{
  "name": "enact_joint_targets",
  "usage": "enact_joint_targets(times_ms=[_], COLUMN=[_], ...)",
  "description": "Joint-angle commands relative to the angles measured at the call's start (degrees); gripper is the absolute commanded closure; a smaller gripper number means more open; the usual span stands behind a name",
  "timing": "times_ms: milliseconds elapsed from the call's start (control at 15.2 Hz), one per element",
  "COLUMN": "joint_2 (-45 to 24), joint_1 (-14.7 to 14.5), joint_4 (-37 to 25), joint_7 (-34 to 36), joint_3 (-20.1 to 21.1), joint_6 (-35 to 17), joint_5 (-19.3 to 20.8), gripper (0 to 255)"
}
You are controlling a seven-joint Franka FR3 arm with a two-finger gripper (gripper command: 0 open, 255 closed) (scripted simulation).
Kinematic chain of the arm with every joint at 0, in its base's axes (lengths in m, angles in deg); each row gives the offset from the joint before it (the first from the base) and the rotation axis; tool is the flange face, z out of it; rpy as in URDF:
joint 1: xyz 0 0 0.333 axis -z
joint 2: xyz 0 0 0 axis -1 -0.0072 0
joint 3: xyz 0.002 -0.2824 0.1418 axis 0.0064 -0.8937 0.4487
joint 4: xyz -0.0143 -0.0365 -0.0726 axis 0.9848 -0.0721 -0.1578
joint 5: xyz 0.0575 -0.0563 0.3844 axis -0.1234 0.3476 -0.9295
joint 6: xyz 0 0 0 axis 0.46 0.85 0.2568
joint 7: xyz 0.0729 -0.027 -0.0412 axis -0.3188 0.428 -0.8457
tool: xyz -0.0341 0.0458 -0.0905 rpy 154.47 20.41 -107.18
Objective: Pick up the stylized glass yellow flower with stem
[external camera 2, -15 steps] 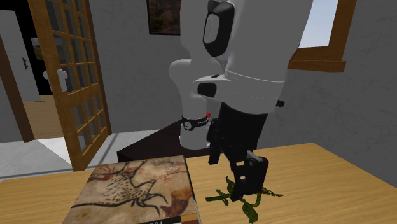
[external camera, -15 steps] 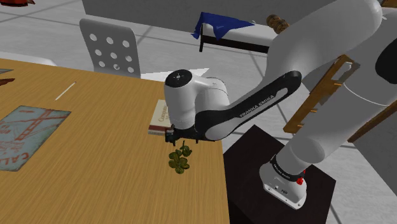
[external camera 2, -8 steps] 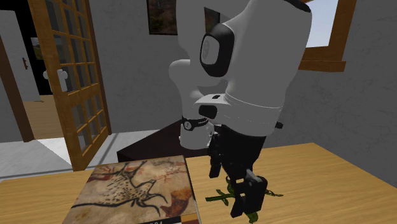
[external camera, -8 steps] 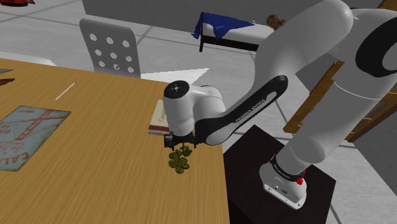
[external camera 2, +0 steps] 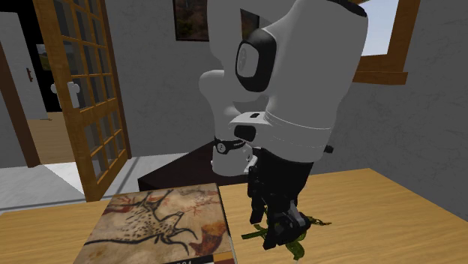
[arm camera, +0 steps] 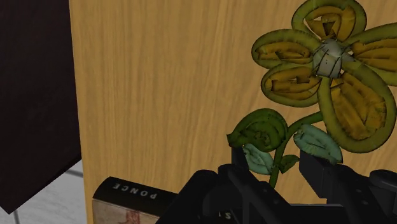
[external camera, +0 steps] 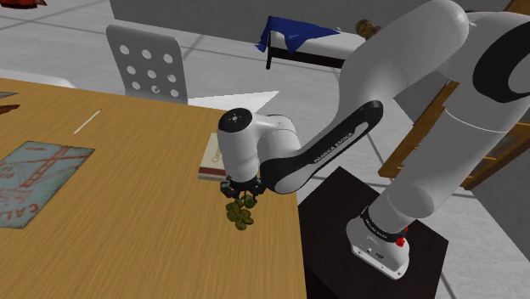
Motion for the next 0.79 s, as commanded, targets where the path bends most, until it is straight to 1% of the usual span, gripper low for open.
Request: enact_joint_targets(times_ms=[0, 66, 396, 726], joint_2=[-0.07, 0.10, 4.48, 8.49], joint_1=[-0.01, 0.03, 0.63, 0.67], joint_4=[-0.08, 0.27, -0.46, -1.60], joint_7=[0.01, -0.03, -3.90, -7.31], joint_3=[0.00, 0.02, 0.87, 0.87], joint_6=[-0.17, -0.43, 2.66, 6.09], joint_5=[0.02, -0.07, -4.96, -9.07], gripper=[255, 255, 255, 255])
